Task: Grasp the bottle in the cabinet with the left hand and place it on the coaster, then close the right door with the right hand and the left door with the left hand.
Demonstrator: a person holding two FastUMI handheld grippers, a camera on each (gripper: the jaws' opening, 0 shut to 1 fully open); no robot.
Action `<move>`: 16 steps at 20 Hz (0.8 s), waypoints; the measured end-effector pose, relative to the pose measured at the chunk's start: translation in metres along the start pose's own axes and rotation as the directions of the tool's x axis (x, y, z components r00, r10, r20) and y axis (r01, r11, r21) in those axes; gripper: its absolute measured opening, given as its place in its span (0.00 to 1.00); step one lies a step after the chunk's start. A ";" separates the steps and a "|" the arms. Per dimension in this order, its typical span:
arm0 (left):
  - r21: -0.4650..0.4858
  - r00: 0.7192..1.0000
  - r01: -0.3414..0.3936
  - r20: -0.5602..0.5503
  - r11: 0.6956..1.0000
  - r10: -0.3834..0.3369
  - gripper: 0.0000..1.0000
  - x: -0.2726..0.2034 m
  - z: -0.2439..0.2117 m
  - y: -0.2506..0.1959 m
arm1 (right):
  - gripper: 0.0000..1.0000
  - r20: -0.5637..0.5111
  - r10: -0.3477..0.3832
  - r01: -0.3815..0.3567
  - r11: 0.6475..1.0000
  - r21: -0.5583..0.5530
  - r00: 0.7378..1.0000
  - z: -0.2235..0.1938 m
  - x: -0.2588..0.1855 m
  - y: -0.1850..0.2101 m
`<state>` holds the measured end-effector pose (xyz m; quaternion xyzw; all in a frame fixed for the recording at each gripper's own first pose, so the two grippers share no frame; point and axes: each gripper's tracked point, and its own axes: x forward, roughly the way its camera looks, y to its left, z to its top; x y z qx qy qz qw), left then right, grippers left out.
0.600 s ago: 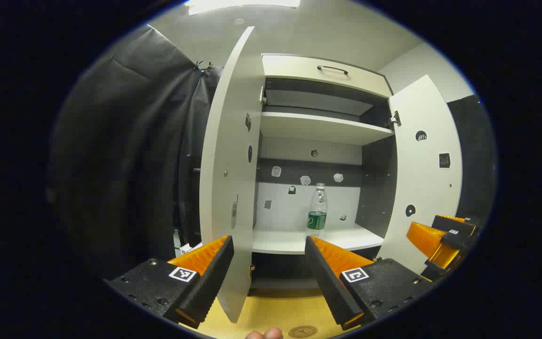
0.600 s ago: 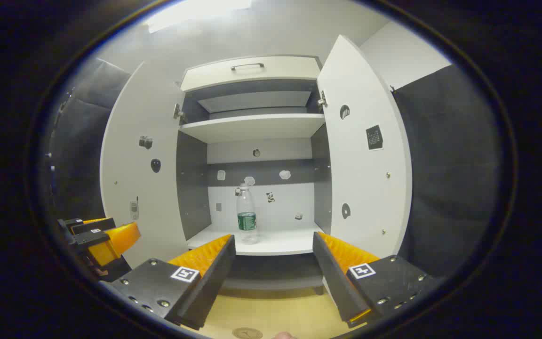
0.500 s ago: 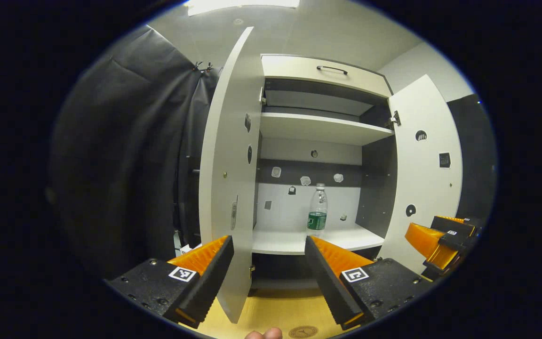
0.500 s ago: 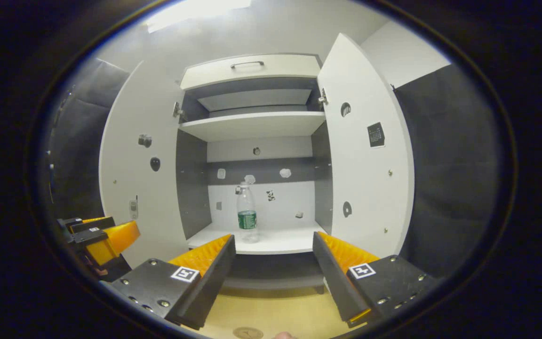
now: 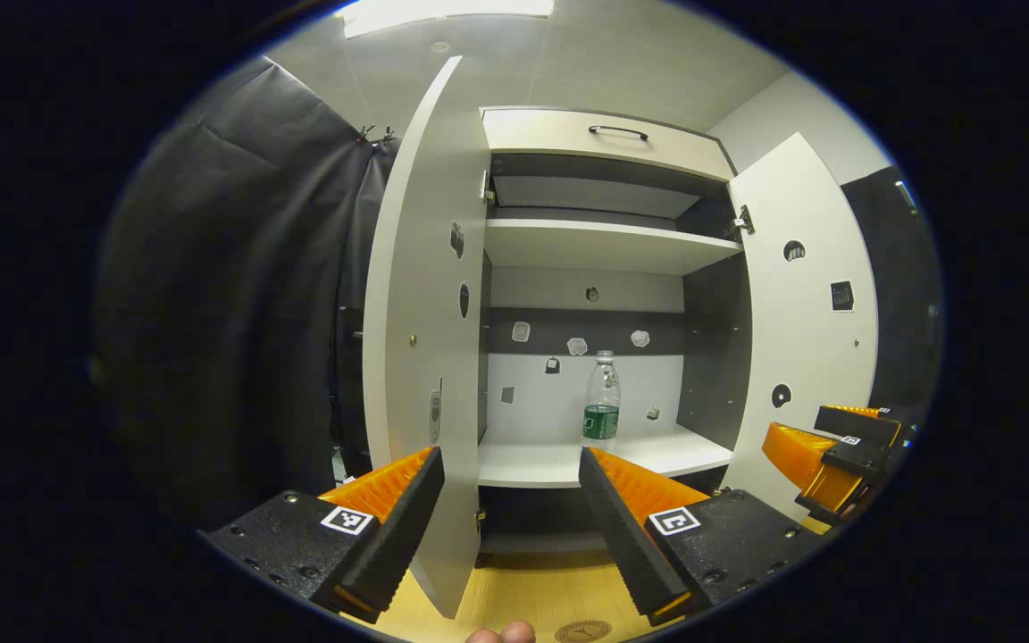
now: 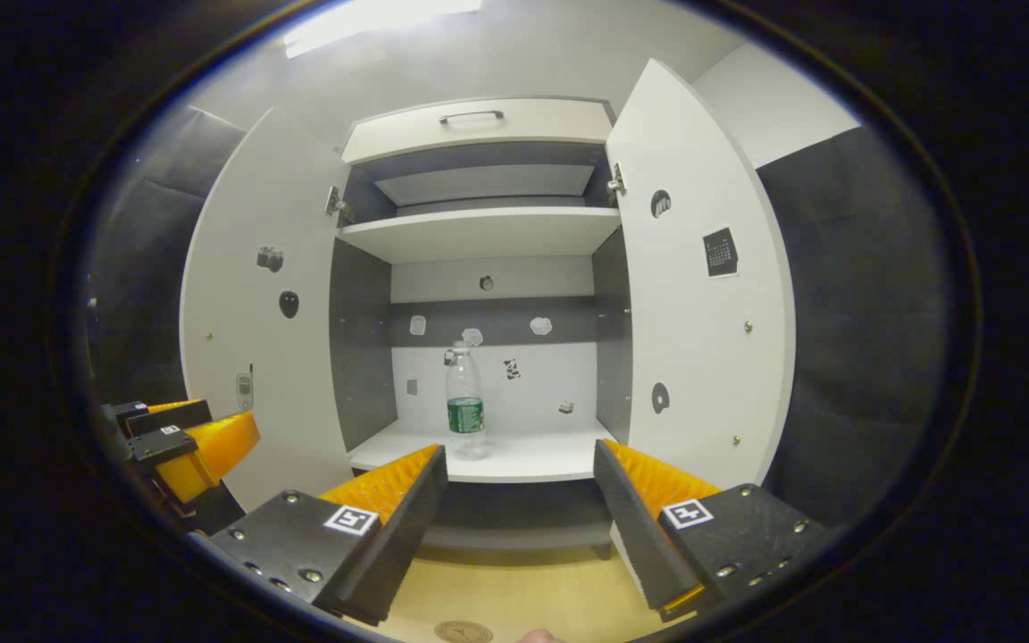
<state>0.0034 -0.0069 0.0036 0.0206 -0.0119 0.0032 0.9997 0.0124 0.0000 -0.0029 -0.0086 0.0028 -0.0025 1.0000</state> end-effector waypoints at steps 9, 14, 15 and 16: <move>0.014 1.000 -0.004 -0.009 1.000 0.004 0.96 0.014 -0.006 -0.005 | 1.00 -0.009 0.014 -0.013 1.000 0.014 1.000 -0.001 0.009 -0.001; 0.027 1.000 0.031 -0.003 0.999 -0.031 0.96 0.043 -0.011 -0.022 | 1.00 -0.018 0.005 -0.005 1.000 0.008 1.000 -0.003 0.014 -0.011; 0.024 0.999 0.036 -0.003 0.999 -0.036 0.96 0.051 -0.012 -0.026 | 1.00 -0.019 0.001 -0.001 1.000 0.003 1.000 -0.003 0.015 -0.014; 0.018 0.999 0.043 -0.005 0.999 -0.043 0.96 0.059 -0.014 -0.031 | 1.00 -0.023 -0.003 0.003 1.000 -0.003 1.000 -0.005 0.014 -0.016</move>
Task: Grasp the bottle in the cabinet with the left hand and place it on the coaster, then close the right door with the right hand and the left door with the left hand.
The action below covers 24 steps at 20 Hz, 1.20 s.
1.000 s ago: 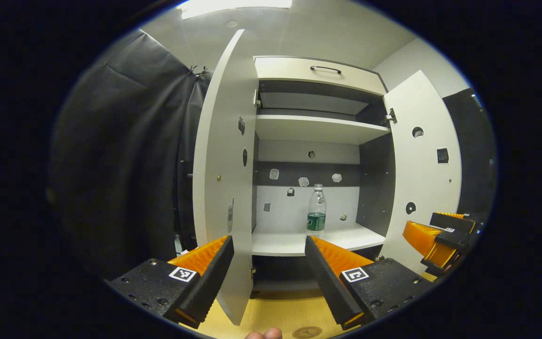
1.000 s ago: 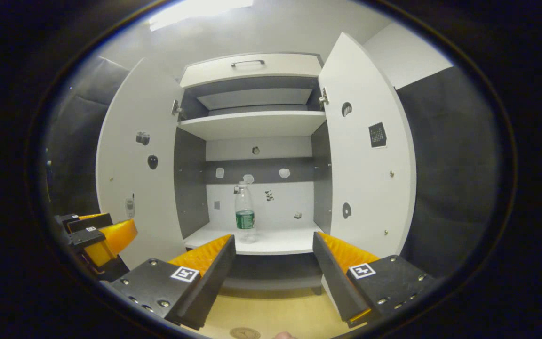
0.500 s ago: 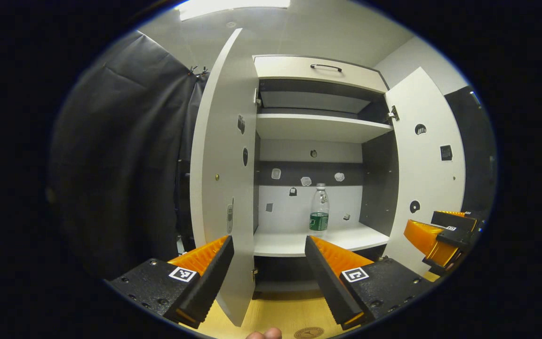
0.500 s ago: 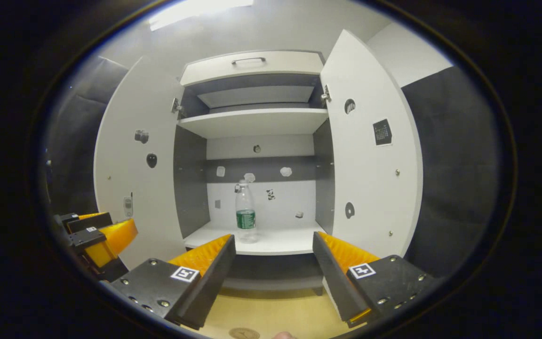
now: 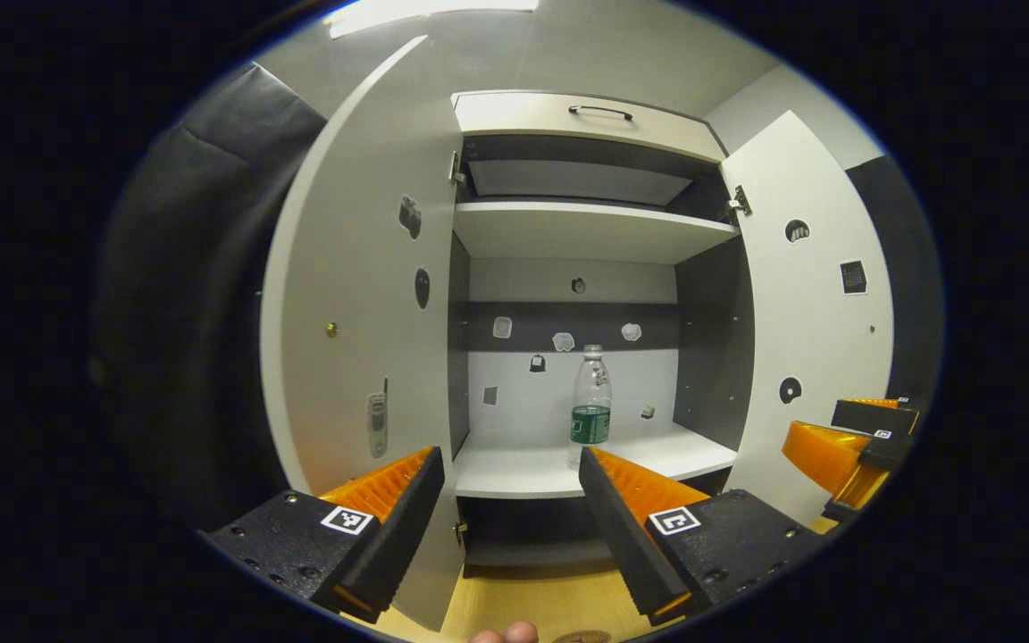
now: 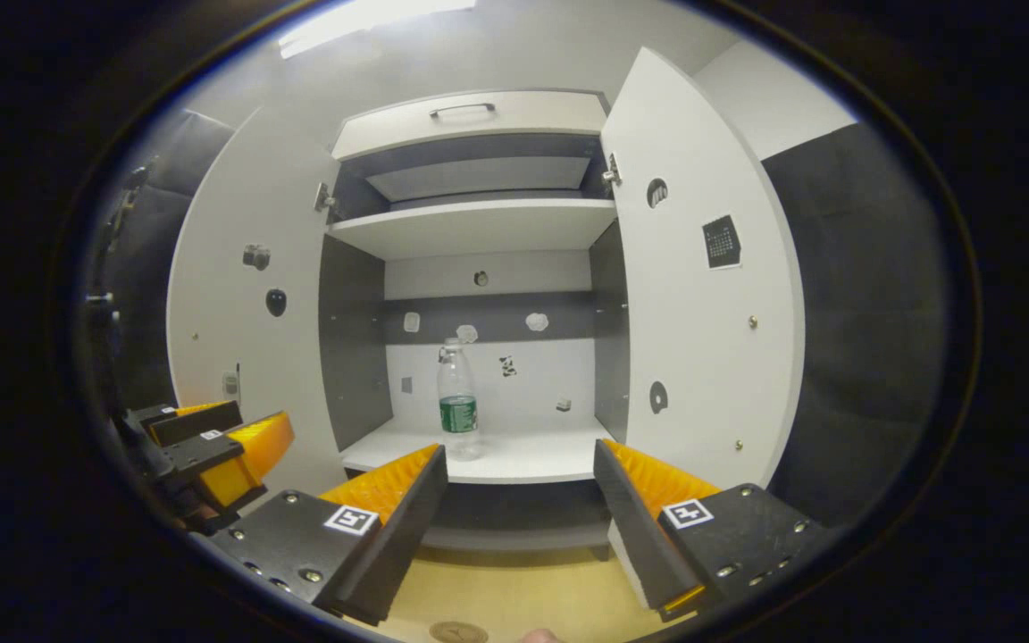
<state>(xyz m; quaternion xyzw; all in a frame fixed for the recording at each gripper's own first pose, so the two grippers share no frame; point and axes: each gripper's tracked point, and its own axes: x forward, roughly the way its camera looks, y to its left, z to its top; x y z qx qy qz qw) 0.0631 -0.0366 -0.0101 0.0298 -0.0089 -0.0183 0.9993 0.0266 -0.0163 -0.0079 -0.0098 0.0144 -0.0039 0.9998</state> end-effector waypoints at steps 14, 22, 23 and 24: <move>0.000 0.995 0.103 0.000 0.995 -0.103 0.96 0.147 -0.017 -0.071 | 1.00 -0.056 -0.053 0.052 0.998 -0.024 0.997 -0.010 0.012 -0.033; -0.019 0.990 0.143 -0.003 0.990 -0.143 0.96 0.214 -0.023 -0.097 | 1.00 -0.086 -0.077 0.073 0.996 -0.045 0.993 -0.018 0.023 -0.042; -0.025 0.989 0.147 -0.006 0.989 -0.147 0.96 0.222 -0.024 -0.100 | 1.00 -0.088 -0.078 0.074 0.996 -0.047 0.993 -0.018 0.023 -0.042; -0.027 0.989 0.149 -0.007 0.989 -0.149 0.96 0.229 -0.025 -0.102 | 1.00 -0.090 -0.080 0.076 0.996 -0.048 0.993 -0.018 0.024 -0.042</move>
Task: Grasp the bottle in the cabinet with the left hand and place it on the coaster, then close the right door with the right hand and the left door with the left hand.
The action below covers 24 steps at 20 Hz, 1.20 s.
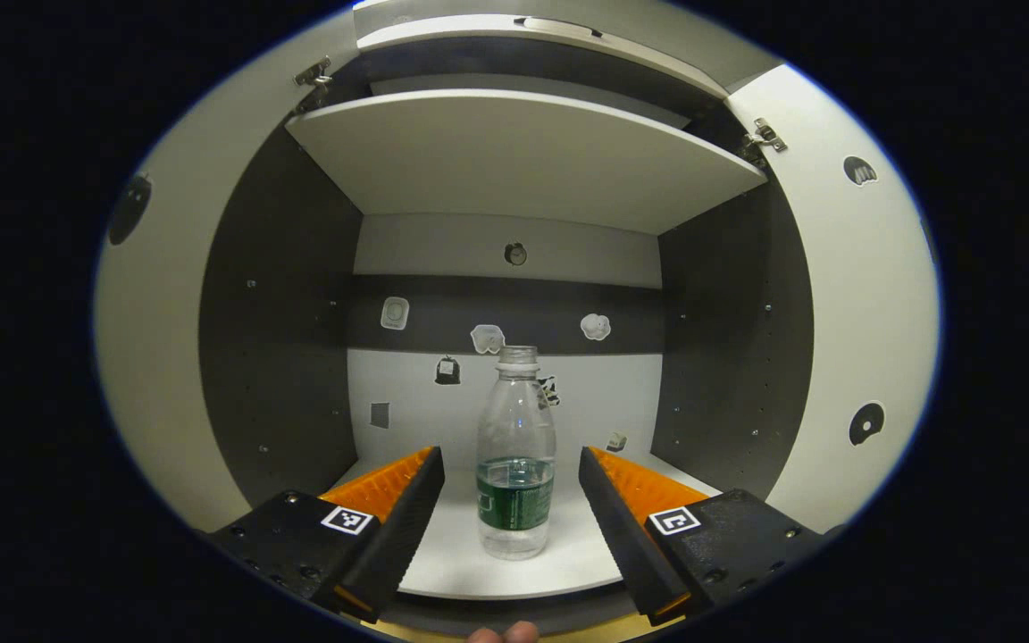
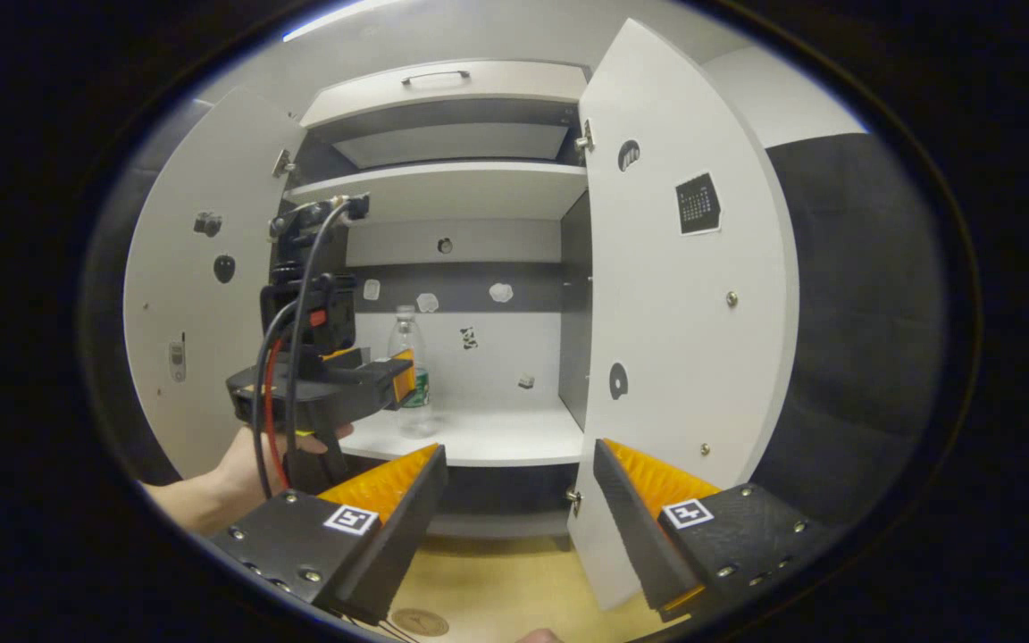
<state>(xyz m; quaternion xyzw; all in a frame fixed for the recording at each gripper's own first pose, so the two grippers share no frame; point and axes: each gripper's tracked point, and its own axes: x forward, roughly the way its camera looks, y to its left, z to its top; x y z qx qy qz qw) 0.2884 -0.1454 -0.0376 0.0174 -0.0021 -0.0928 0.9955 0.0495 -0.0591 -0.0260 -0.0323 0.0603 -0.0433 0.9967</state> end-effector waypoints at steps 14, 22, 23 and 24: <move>0.030 0.998 -0.040 -0.050 0.999 0.042 0.82 0.060 -0.025 0.006 | 1.00 -0.046 -0.018 0.018 1.000 0.001 0.999 -0.015 -0.008 -0.019; 0.043 0.999 -0.051 0.013 0.998 0.051 0.81 0.004 0.004 0.004 | 1.00 -0.055 -0.006 0.008 1.000 0.028 0.998 -0.022 -0.023 -0.027; 0.040 0.999 -0.051 0.019 0.998 0.050 0.81 -0.011 0.007 0.002 | 1.00 -0.056 -0.004 0.006 1.000 0.030 0.998 -0.023 -0.025 -0.028; 0.037 0.999 -0.046 0.022 0.998 0.045 0.81 -0.024 0.006 -0.001 | 1.00 -0.057 -0.002 0.004 1.000 0.031 0.998 -0.024 -0.028 -0.028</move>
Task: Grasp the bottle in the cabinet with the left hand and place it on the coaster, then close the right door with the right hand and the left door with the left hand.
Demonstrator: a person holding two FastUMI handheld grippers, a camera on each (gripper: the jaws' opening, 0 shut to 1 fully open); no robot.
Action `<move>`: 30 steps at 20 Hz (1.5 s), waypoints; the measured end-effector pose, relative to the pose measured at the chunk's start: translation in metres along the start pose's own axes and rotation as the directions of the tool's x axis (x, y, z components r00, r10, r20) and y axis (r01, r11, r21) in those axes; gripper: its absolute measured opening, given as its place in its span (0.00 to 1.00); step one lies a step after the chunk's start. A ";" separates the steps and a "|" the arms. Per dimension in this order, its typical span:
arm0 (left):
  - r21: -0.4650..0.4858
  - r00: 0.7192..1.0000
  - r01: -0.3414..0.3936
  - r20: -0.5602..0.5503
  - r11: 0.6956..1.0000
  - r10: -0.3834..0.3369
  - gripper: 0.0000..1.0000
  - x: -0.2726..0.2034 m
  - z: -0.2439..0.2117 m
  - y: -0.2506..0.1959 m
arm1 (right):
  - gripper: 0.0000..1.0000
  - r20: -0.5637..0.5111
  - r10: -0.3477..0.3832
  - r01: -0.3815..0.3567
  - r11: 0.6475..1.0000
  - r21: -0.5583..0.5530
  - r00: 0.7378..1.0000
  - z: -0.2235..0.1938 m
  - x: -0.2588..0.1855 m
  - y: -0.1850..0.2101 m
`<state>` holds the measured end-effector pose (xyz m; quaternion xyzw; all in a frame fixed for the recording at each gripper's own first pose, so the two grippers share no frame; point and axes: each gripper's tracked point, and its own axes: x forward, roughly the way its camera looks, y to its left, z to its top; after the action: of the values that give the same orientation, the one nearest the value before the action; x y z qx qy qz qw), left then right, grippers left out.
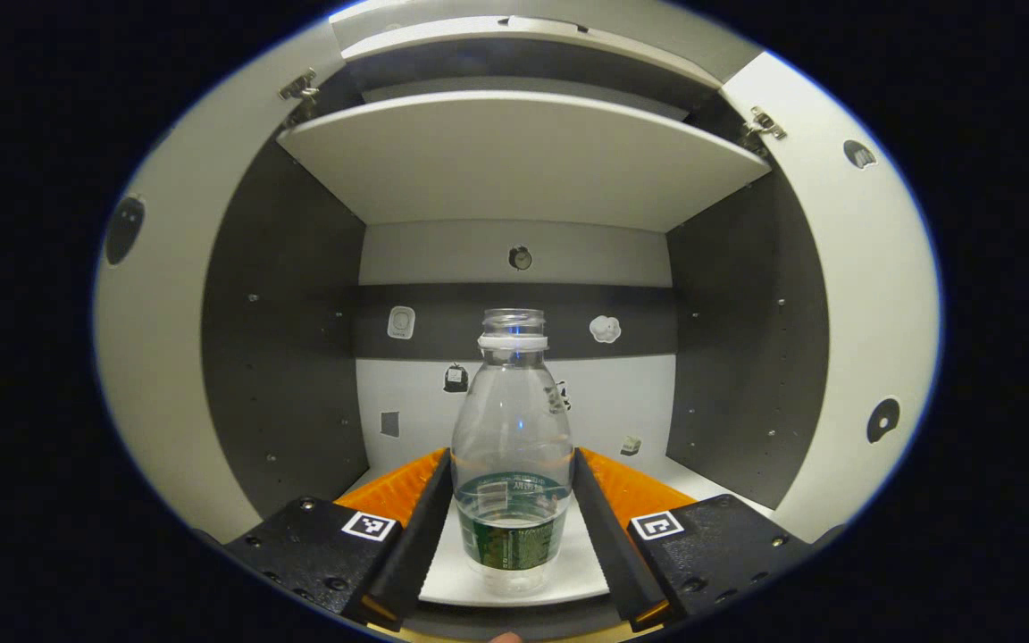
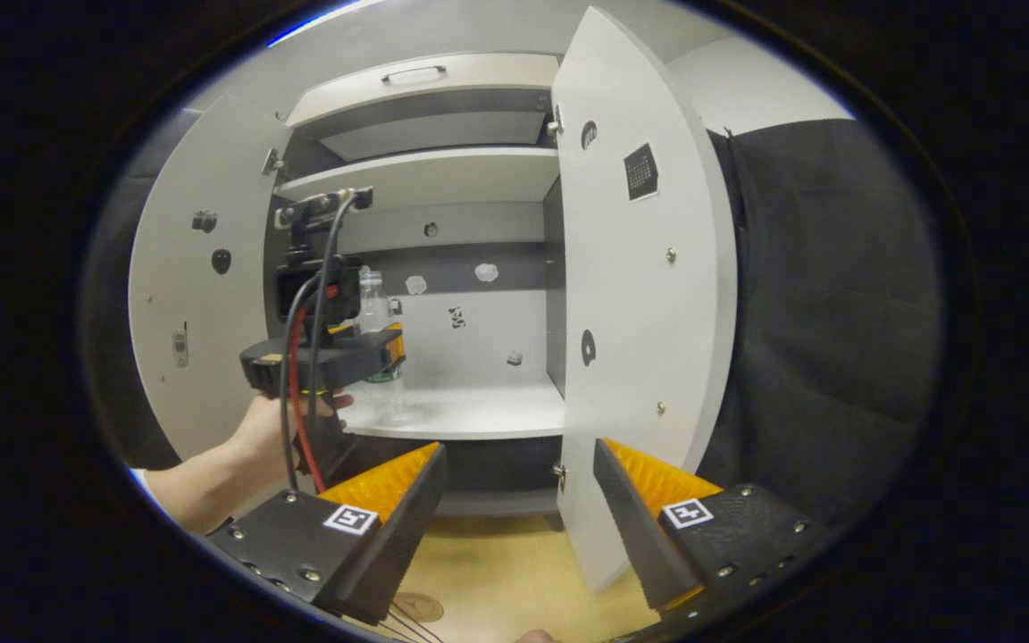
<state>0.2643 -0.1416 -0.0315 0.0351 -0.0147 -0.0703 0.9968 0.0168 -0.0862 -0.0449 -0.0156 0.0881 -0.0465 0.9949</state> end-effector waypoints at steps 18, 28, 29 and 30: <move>0.009 0.992 0.010 -0.125 1.000 -0.009 0.81 -0.203 -0.174 -0.031 | 1.00 -0.116 -0.034 0.037 0.999 0.024 0.993 -0.056 -0.052 -0.037; -0.005 0.960 0.003 -0.279 1.000 -0.004 0.82 -0.241 -0.296 -0.037 | 1.00 -0.250 -0.053 0.054 0.999 -0.001 0.967 -0.111 -0.061 -0.057; -0.008 0.953 -0.003 -0.302 1.000 0.001 0.82 -0.245 -0.305 -0.037 | 1.00 -0.262 -0.053 0.054 0.999 -0.007 0.963 -0.116 -0.061 -0.058; -0.007 0.951 -0.010 -0.309 1.000 0.007 0.82 -0.246 -0.313 -0.036 | 1.00 -0.271 -0.050 0.049 0.999 -0.011 0.961 -0.120 -0.061 -0.058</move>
<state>0.0262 -0.1215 -0.3517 0.0411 0.1414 -0.0597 0.9873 -0.0690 -0.1407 -0.1504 -0.0131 0.2233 -0.0727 0.9719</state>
